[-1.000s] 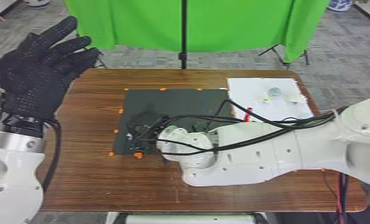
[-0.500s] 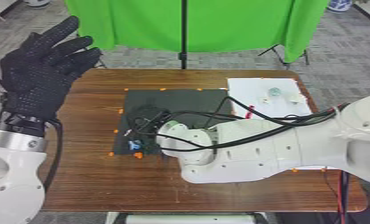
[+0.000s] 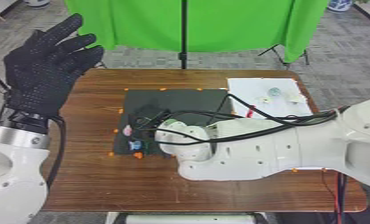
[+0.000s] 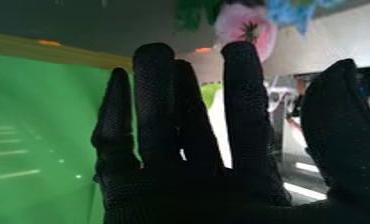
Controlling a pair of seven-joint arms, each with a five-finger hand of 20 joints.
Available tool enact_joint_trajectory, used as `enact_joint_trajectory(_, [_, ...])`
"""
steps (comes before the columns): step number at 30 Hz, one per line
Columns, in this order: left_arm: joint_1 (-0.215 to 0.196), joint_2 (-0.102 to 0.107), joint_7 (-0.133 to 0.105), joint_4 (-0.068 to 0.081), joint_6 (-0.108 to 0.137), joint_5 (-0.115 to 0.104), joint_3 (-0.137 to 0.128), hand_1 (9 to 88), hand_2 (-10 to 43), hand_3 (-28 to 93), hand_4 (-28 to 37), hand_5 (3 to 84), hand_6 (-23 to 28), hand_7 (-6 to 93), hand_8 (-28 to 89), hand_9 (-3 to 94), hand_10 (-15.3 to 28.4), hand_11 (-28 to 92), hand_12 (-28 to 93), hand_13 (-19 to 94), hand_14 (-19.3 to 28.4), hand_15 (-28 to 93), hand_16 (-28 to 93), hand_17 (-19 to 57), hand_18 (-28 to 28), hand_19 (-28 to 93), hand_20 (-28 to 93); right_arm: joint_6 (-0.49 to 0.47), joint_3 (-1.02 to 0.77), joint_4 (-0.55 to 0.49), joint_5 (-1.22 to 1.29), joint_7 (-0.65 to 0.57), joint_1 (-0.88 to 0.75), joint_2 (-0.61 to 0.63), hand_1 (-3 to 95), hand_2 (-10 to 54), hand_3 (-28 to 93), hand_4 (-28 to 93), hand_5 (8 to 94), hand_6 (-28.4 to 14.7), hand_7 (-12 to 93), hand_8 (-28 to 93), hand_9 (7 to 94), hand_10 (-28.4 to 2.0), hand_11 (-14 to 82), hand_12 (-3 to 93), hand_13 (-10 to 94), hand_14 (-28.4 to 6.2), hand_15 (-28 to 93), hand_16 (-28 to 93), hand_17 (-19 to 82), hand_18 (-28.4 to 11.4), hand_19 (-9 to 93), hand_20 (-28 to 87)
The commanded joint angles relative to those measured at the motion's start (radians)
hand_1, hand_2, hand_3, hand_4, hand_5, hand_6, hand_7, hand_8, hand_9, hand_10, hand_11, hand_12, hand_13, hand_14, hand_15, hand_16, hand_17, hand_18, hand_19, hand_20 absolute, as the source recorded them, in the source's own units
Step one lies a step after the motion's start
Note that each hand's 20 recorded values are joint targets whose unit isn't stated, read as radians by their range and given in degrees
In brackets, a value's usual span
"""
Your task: Arrange flowers
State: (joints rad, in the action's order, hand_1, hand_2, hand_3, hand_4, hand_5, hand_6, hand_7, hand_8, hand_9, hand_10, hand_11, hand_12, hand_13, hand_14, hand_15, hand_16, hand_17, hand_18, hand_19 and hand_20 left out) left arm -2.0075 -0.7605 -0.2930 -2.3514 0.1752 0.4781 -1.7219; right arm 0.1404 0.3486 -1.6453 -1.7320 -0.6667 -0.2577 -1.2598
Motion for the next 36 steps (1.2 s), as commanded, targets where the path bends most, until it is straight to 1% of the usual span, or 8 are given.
enact_joint_trajectory(1, [0.003, -0.012, 0.024, 0.01, -0.017, 0.007, 0.005, 21.7, 9.2, 77, -25.6, 36.6, 10.7, 15.9, -10, 33.7, 22.1, 29, 11, 26, 28.4, 52, -10, -4.7, 28.4, 76, -27, -0.045, -0.057, 0.01, 0.038, -0.058, -0.022, 0.009, 18.7, 5.6, 79, -28, 51.0, 4.9, 16, -16, 40.4, -16.5, 17.0, 13.5, 37, -16.5, 78, 8, 7, -19.3, 69, 31])
enact_joint_trajectory(3, [0.003, -0.012, 0.023, 0.01, -0.014, 0.006, 0.008, 21.7, 9.2, 77, -25.6, 36.6, 10.7, 15.9, -10, 33.7, 22.1, 29, 11, 26, 28.4, 52, -10, -4.7, 28.4, 76, -27, -0.035, -0.055, 0.01, 0.038, -0.066, -0.022, 0.008, 17.9, 5.8, 79, -28, 47.4, 4.4, 16, -15, 39.2, -17.7, 17.3, 13.7, 36, -16.9, 78, 7, 7, -19.3, 69, 31])
enact_joint_trajectory(7, [-0.042, -0.002, -0.006, -0.007, 0.007, -0.001, -0.015, 21.7, 9.2, 77, -25.6, 36.6, 10.7, 16.0, -10, 33.6, 22.1, 29, 11, 26, 28.4, 52, -10, -4.7, 28.4, 76, -27, -0.018, -0.04, 0.013, 0.037, -0.048, -0.007, -0.001, 17.6, 5.9, 79, -28, 45.9, 4.2, 16, -15, 38.8, -18.5, 17.2, 13.7, 36, -17.2, 79, 7, 7, -19.4, 69, 31])
enact_joint_trajectory(13, [-0.09, -0.011, -0.005, -0.023, 0.025, 0.0, -0.048, 21.7, 9.2, 77, -25.7, 36.6, 10.6, 16.0, -10, 33.7, 22.1, 29, 11, 26, 28.4, 52, -10, -4.6, 28.4, 76, -27, 0.047, -0.051, -0.009, 0.031, -0.017, -0.003, 0.002, 17.9, 5.6, 79, -28, 47.6, 4.4, 17, -15, 40.5, -18.2, 18.2, 13.8, 37, -17.0, 79, 6, 7, -19.7, 70, 31])
enact_joint_trajectory(17, [-0.157, -0.017, -0.009, -0.042, 0.044, -0.003, -0.093, 21.7, 9.2, 77, -25.7, 36.6, 10.6, 16.1, -10, 33.7, 22.1, 29, 11, 26, 28.4, 52, -10, -4.6, 28.4, 76, -28, 0.088, -0.066, -0.028, 0.041, -0.001, -0.002, 0.017, 18.2, 5.5, 79, -28, 48.0, 4.5, 17, -16, 41.5, -17.7, 18.3, 13.6, 38, -16.8, 79, 6, 8, -19.9, 70, 31])
enact_joint_trajectory(19, [-0.2, -0.015, -0.029, -0.049, 0.051, -0.01, -0.113, 21.7, 9.2, 77, -25.7, 36.6, 10.7, 16.1, -10, 33.7, 22.1, 29, 11, 26, 28.4, 52, -10, -4.6, 28.4, 76, -28, 0.112, -0.066, -0.035, 0.043, 0.004, 0.006, 0.031, 18.2, 5.6, 79, -28, 48.1, 4.4, 17, -16, 42.1, -17.7, 18.6, 13.6, 39, -16.6, 78, 6, 8, -19.9, 70, 31])
enact_joint_trajectory(25, [-0.314, -0.046, -0.043, -0.07, 0.073, -0.016, -0.174, 21.7, 9.2, 77, -25.7, 36.5, 10.6, 16.0, -10, 33.7, 22.1, 29, 11, 26, 28.4, 52, -10, -4.5, 28.4, 76, -28, 0.072, -0.213, -0.079, 0.056, -0.009, -0.07, 0.138, 19.1, 5.5, 80, -28, 47.8, 3.2, 17, -15, 44.9, -17.1, 18.8, 13.3, 42, -16.1, 77, 6, 10, -20.7, 70, 30])
enact_joint_trajectory(36, [-0.404, -0.064, -0.066, -0.085, 0.1, -0.033, -0.222, 21.4, 9.3, 76, -25.9, 35.5, 10.1, 15.6, -10, 32.6, 21.6, 29, 11, 26, 28.4, 52, -10, -3.6, 28.4, 80, -28, 0.145, -0.569, -0.212, 0.1, -0.148, -0.289, 0.414, 21.1, 5.1, 78, -28, 45.3, -1.1, 15, -13, 50.0, -18.2, 18.4, 13.5, 49, -16.1, 67, 7, 19, -26.2, 74, 19])
